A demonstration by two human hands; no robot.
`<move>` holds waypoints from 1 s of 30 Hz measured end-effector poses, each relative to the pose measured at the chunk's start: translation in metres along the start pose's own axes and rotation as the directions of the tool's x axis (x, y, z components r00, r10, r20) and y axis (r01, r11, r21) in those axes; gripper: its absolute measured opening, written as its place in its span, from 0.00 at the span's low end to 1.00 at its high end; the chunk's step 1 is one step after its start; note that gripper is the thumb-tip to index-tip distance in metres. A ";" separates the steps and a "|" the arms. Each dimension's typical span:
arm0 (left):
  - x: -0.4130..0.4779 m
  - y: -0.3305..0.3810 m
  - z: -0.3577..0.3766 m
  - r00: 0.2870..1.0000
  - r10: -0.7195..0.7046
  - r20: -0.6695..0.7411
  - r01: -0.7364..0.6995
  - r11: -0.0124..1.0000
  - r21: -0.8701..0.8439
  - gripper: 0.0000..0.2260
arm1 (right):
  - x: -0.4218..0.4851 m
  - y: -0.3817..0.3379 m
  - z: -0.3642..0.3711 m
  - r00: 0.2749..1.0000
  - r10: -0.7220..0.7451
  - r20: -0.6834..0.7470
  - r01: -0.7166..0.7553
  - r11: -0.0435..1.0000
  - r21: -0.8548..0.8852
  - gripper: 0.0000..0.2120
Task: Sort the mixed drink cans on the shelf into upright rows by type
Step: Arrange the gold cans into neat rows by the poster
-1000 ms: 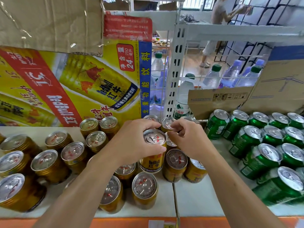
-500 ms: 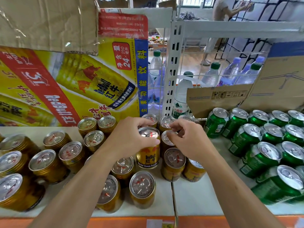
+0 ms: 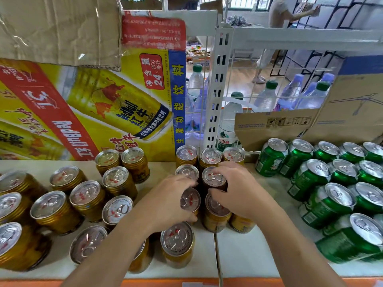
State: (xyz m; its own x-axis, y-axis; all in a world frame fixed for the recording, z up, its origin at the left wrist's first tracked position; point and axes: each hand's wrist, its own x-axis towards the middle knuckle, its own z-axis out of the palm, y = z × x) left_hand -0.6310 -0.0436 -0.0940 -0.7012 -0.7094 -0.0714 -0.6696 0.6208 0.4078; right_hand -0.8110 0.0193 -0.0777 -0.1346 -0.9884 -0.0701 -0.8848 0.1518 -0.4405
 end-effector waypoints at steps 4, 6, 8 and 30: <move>-0.002 -0.004 -0.002 0.998 -0.038 0.041 0.041 0.996 -0.075 0.40 | -0.001 0.001 0.012 0.997 0.052 0.063 -0.046 0.995 -0.092 0.26; -0.004 -0.006 -0.003 0.997 -0.071 0.022 0.073 0.986 -0.150 0.40 | -0.002 0.002 0.021 0.996 0.071 0.051 -0.064 0.988 -0.140 0.26; -0.003 -0.007 -0.002 0.993 -0.111 -0.042 0.102 0.979 -0.179 0.38 | -0.003 0.004 0.028 0.996 0.079 0.044 -0.070 0.982 -0.177 0.25; 0.010 -0.010 -0.001 0.979 -0.184 -0.090 0.181 0.983 -0.044 0.08 | -0.005 0.007 0.032 0.996 0.077 0.047 -0.066 0.975 -0.214 0.28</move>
State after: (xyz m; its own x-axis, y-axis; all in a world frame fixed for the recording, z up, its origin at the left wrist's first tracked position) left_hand -0.6307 -0.0570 -0.0984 -0.5409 -0.8388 -0.0628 -0.7739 0.4670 0.4277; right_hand -0.8021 0.0251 -0.1093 -0.1815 -0.9725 -0.1460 -0.9489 0.2122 -0.2334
